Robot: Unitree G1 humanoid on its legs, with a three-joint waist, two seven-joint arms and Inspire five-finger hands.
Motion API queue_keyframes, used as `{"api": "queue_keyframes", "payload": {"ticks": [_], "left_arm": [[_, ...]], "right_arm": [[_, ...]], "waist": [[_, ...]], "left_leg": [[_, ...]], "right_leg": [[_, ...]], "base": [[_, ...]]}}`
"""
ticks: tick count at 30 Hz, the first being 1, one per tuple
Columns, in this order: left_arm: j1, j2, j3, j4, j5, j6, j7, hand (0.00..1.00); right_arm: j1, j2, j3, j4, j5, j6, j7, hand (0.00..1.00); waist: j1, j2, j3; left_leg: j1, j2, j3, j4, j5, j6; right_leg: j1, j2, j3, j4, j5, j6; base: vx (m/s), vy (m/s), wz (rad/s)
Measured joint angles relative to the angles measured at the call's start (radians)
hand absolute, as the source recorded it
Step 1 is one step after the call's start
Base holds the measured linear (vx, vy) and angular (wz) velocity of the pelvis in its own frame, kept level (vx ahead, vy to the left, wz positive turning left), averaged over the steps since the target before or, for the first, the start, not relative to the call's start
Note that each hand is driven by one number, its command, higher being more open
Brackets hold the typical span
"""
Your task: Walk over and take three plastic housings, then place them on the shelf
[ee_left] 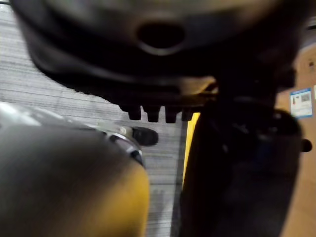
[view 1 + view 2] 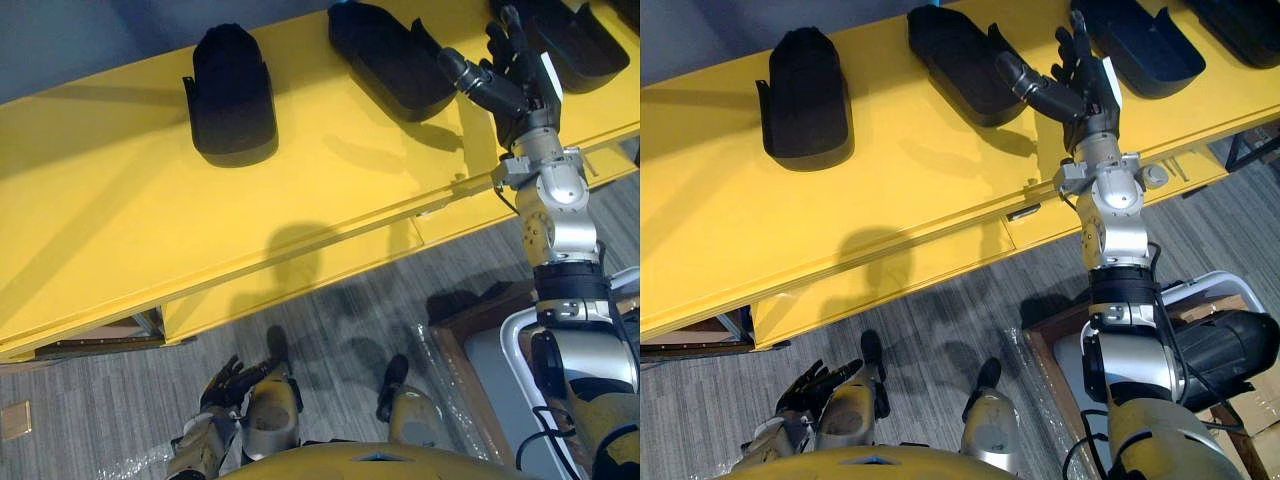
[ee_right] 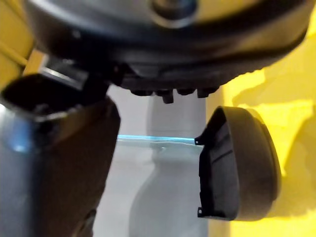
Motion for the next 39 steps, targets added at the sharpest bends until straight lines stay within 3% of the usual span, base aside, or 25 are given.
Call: {"api": "queue_keyframes", "payload": {"ticks": [10, 39], "left_arm": [[-0.028, -0.021, -0.009, -0.010, -0.005, 0.001, 0.002, 1.00], [-0.028, -0.013, -0.011, -0.004, 0.003, 0.008, 0.000, 1.00]], "right_arm": [[-0.040, -0.040, 0.050, 0.057, 0.016, 0.001, 0.051, 1.00], [-0.059, -0.041, 0.077, 0.115, 0.039, 0.001, 0.199, 1.00]], "waist": [[0.002, 0.010, 0.014], [-0.006, 0.010, 0.014]], "left_leg": [[0.000, -0.006, -0.005, 0.000, 0.001, 0.000], [0.023, -0.011, 0.002, 0.000, 0.000, -0.001]], "right_leg": [[-0.024, -0.017, 0.001, 0.067, -0.043, 0.001], [-0.007, -0.020, 0.013, 0.064, -0.045, 0.006]], "base": [[0.01, -0.016, 0.02], [0.00, -0.001, 0.00]]}}
